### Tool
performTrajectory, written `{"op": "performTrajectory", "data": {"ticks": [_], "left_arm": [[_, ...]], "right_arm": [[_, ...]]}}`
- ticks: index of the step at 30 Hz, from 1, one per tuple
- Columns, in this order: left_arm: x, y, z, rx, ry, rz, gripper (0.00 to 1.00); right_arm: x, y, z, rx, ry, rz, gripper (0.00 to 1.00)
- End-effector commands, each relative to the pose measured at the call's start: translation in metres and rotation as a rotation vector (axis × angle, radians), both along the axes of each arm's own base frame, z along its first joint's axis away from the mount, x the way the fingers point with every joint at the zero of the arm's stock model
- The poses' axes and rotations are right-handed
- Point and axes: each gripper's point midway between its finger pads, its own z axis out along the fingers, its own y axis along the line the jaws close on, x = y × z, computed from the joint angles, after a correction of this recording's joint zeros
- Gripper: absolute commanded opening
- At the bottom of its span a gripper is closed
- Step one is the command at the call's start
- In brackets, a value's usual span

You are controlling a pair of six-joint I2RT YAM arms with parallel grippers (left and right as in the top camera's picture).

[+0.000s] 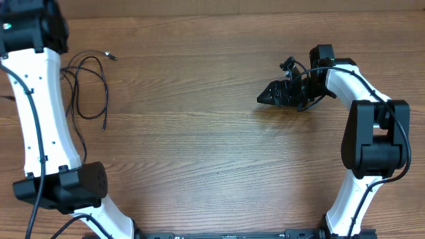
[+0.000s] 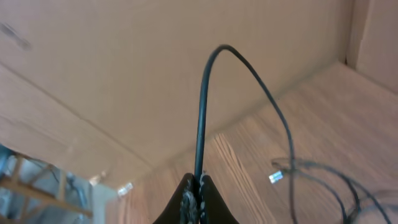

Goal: Untangle cables
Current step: 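Carry the cable with the left gripper to the table's left side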

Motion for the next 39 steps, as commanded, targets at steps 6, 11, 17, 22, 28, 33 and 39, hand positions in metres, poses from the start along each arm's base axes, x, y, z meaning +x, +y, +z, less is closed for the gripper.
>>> {"op": "performTrajectory", "data": {"ticks": [6,11,17,22,28,33,39], "left_arm": [[0.018,-0.024,-0.056,-0.458,-0.077,-0.202,0.04],[0.022,-0.037,-0.074,-0.535,-0.016,-0.276,0.04],[0.021,-0.037,-0.111,-0.569,0.064,-0.253,0.04],[0.028,-0.037,-0.152,-0.585,0.132,-0.278,0.04],[0.043,-0.045,-0.190,-0.615,0.174,-0.382,0.04],[0.044,-0.045,-0.213,-0.622,0.188,-0.381,0.04],[0.046,-0.052,-0.234,-0.664,0.186,-0.404,0.16]], "right_arm": [[-0.002,0.003,-0.005,0.005,0.014,0.003,1.00],[-0.002,0.003,-0.005,0.005,0.014,0.003,1.00],[-0.002,0.003,-0.005,0.005,0.015,0.003,1.00],[-0.002,0.003,-0.005,0.005,0.015,0.003,1.00],[-0.002,0.003,-0.005,0.005,0.015,0.003,1.00],[-0.002,0.003,-0.005,0.005,0.015,0.003,1.00],[-0.002,0.003,-0.005,0.005,0.014,0.003,1.00]]}}
